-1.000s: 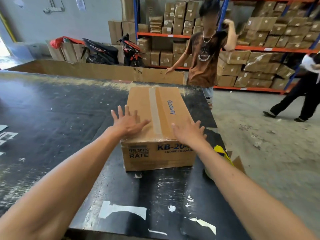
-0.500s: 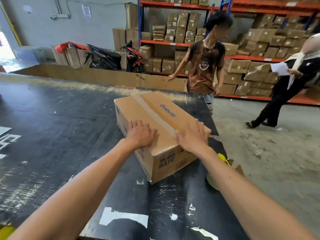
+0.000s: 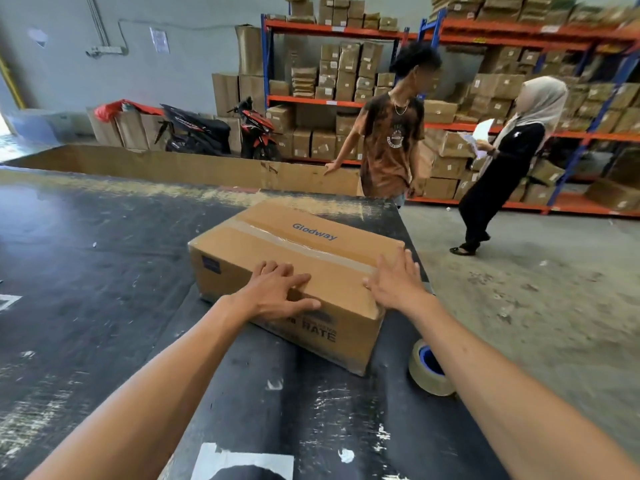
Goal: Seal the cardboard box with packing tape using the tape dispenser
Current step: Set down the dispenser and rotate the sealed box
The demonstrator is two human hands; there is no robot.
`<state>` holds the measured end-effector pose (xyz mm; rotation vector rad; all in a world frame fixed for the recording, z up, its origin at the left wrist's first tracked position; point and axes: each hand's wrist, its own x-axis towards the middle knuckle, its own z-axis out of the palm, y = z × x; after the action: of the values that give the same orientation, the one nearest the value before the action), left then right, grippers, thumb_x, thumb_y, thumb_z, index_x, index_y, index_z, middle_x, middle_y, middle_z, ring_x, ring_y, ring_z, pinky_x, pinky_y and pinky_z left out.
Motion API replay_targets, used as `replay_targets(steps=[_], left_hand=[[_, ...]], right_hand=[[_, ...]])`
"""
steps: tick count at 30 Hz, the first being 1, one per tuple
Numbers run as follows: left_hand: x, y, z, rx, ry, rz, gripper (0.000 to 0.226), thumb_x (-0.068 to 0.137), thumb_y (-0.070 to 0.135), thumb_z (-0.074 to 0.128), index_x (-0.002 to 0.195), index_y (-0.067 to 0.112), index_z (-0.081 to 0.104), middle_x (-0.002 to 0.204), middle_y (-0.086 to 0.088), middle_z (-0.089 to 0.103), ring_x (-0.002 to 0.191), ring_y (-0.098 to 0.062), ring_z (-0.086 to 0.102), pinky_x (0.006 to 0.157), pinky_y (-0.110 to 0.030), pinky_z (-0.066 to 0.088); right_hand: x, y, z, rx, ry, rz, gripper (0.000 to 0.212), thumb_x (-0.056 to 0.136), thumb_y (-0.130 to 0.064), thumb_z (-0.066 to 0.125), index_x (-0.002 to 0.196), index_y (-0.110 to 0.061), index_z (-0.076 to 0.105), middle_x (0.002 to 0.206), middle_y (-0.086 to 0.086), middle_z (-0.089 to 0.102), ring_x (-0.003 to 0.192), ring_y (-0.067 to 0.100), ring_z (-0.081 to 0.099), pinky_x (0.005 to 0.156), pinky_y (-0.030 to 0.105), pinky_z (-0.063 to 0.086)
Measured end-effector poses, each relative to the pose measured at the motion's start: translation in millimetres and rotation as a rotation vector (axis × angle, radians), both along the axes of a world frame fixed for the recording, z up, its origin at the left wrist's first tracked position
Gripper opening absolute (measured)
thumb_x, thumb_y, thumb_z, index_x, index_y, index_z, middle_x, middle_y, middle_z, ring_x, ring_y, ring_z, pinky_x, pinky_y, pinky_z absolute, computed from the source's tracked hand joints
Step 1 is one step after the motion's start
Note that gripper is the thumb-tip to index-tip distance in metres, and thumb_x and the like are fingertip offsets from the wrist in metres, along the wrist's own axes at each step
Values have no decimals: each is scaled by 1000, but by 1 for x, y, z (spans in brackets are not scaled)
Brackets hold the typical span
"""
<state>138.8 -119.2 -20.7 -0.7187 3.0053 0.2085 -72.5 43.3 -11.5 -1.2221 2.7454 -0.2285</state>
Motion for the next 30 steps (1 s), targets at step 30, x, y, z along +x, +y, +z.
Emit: replay_targets(steps=[30], left_hand=[[50, -65, -27, -97, 23, 150, 80, 82, 80, 15, 156, 50, 6, 168, 11, 1, 155, -28, -2, 117, -69, -5]], right_hand=[[-24, 3, -26, 100, 63, 293, 85, 82, -89, 15, 156, -50, -2, 168, 0, -9, 154, 31, -10, 120, 53, -8]])
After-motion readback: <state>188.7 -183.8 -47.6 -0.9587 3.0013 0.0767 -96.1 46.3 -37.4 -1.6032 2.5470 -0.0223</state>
